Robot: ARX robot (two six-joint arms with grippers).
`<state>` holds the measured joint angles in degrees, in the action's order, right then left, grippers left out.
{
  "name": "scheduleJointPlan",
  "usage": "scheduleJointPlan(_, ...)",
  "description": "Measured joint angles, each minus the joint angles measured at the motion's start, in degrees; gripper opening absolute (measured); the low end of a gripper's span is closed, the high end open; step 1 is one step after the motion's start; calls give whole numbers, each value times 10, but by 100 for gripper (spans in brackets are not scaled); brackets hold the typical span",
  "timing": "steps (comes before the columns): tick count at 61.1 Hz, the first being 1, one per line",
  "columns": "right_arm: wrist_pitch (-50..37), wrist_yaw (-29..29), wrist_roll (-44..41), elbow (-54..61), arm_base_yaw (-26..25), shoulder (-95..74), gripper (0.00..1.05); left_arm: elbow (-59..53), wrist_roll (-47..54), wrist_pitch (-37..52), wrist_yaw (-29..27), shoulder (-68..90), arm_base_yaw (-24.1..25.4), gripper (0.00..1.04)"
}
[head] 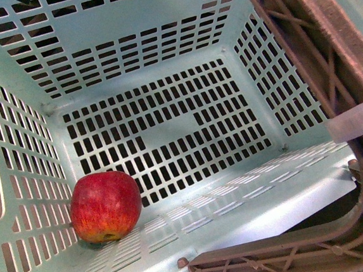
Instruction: Pick apple with right arm and hold basket with left
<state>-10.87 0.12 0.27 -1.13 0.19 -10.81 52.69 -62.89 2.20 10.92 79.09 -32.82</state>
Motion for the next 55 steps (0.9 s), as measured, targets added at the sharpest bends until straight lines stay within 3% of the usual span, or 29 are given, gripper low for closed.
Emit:
scheduleJointPlan(4, 10, 0, 0, 0, 0, 10, 2, 0, 0, 0, 0, 0, 0, 7)
scheduleJointPlan(10, 100, 0, 0, 0, 0, 83, 2, 0, 0, 0, 0, 0, 0, 7)
scheduleJointPlan(31, 108, 0, -1, 0, 0, 104, 3, 0, -1, 0, 0, 0, 0, 7)
scheduleJointPlan(55, 108, 0, -1, 0, 0, 104, 72, 0, -1, 0, 0, 0, 0, 7)
